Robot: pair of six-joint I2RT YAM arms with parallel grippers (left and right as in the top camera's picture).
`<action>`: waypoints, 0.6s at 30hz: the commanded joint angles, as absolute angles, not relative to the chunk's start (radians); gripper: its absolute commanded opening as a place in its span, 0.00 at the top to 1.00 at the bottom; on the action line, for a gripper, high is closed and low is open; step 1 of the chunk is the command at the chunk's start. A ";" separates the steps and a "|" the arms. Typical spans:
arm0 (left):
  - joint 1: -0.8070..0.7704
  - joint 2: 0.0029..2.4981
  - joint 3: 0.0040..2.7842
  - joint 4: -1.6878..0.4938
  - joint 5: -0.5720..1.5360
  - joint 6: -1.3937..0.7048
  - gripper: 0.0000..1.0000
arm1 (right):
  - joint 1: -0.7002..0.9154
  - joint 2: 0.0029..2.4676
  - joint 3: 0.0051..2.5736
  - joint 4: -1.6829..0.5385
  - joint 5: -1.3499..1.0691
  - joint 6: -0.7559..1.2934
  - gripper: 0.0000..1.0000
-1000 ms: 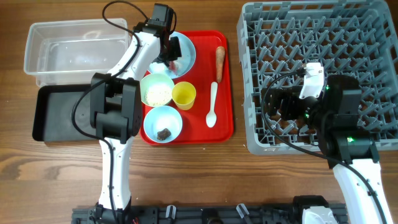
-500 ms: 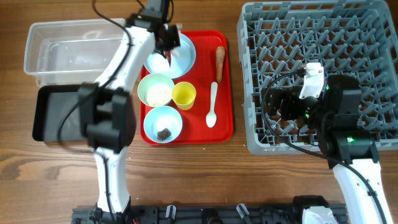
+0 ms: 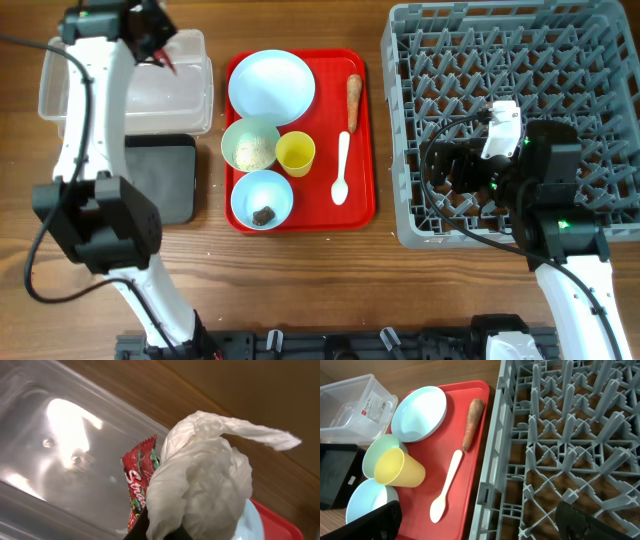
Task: Sort waste into correct bins and load items into the dishwasher rack
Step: 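Carry the wrapper and tissue left and drop them into the clear bin, then grasp the yellow cup with the left gripper and lift it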
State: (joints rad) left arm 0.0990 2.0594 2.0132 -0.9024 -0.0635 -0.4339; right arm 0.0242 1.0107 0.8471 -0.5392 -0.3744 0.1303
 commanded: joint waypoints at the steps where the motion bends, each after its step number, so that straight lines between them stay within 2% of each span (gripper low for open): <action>1: 0.140 2.152 2.007 -0.894 -0.080 -0.461 0.75 | 0.025 1.018 0.866 -0.540 -0.395 0.142 0.00; 3: 0.150 2.174 2.007 -0.894 -0.081 -0.459 0.41 | 0.025 1.018 0.866 -0.540 -0.395 0.141 0.00; 4: 0.155 2.181 2.007 -0.891 -0.080 -0.457 0.30 | 0.025 1.018 0.866 -0.541 -0.395 0.141 0.00; 6: 0.160 2.181 2.007 -0.884 -0.080 -0.457 0.14 | 0.025 1.018 0.866 -0.540 -0.395 0.141 0.00; 9: 0.160 2.173 2.007 -0.875 -0.079 -0.452 0.08 | 0.025 1.018 0.866 -0.541 -0.395 0.142 0.00; 11: 0.160 2.150 2.007 -0.879 -0.072 -0.439 0.07 | 0.025 1.018 0.866 -0.543 -0.395 0.141 0.00; 16: 0.154 2.016 2.007 -0.935 0.199 -0.252 0.09 | 0.025 1.018 0.866 -0.541 -0.394 0.141 0.01; 18: 0.139 1.974 2.007 -0.999 0.233 -0.239 0.10 | 0.025 1.018 0.866 -0.540 -0.394 0.141 0.00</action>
State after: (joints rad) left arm 0.1524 2.1014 2.0037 -0.9356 0.0856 -0.3332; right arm 0.0242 1.0107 0.8471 -0.5392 -0.3740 0.1307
